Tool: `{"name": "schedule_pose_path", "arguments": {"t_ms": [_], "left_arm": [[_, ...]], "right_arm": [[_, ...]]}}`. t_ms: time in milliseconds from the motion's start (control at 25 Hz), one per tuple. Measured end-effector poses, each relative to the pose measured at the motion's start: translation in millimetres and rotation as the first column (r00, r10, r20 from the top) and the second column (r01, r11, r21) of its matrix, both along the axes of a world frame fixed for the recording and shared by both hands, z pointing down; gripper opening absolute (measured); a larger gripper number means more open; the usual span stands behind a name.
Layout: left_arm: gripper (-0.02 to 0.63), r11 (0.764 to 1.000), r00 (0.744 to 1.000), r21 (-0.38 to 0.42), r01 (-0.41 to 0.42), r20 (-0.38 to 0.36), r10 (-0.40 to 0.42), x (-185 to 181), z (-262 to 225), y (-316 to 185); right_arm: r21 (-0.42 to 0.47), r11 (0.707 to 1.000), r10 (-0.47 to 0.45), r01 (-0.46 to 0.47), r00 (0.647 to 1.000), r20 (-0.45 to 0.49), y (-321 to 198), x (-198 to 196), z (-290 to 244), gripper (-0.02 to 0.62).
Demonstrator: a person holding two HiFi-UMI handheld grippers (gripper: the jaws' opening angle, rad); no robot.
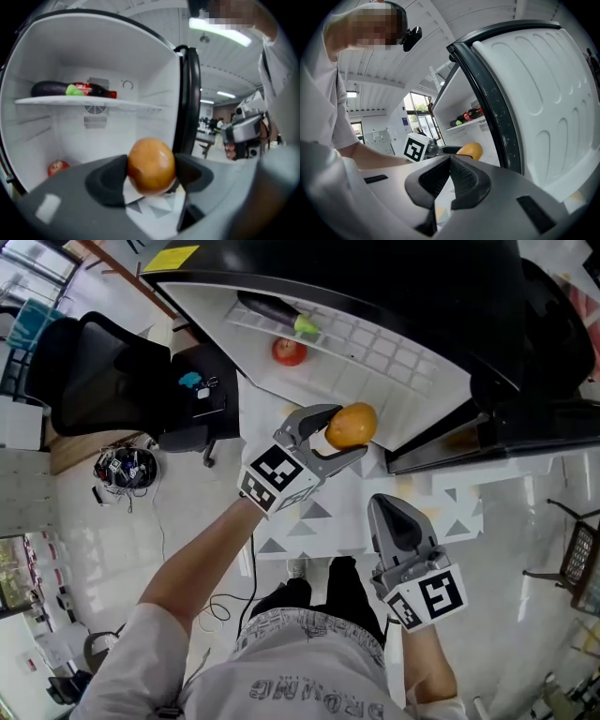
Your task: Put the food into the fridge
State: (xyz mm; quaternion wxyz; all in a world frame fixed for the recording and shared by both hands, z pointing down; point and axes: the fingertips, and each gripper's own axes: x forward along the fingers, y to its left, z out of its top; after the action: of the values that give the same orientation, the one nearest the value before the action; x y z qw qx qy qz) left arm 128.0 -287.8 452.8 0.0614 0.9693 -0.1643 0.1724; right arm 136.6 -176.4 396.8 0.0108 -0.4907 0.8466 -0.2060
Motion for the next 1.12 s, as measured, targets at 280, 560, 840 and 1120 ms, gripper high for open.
{"name": "schedule_pose_path", "arguments": {"t_ms": [280,560,840,1120], "left_arm": [[0.322,0.999,0.995,0.018,-0.049,0.09,0.047,33.9,35.9,-24.8],[0.322,0.995,0.984,0.039,-0.093,0.157,0.086,59.2,63.9,-43.3],[0.322,0.984,0.96,0.088,-0.155,0.247,0.129,78.6,86.2,-58.4],[0.322,0.98,0.944,0.094,-0.174,0.299,0.139,90.7,100.3,-70.8]], "right_arm": [[-0.002,1.0,-0.018,0.018,0.999,0.027,-5.2,-1.3,14.6,-0.009],[-0.007,1.0,0.019,-0.019,0.999,0.035,-7.4,8.8,26.2,-0.009],[-0.019,0.999,0.045,-0.045,0.998,0.036,-6.4,12.1,33.3,-0.009],[-0.031,0.997,0.067,-0.066,0.997,0.033,-4.8,11.8,38.6,-0.009]]}}
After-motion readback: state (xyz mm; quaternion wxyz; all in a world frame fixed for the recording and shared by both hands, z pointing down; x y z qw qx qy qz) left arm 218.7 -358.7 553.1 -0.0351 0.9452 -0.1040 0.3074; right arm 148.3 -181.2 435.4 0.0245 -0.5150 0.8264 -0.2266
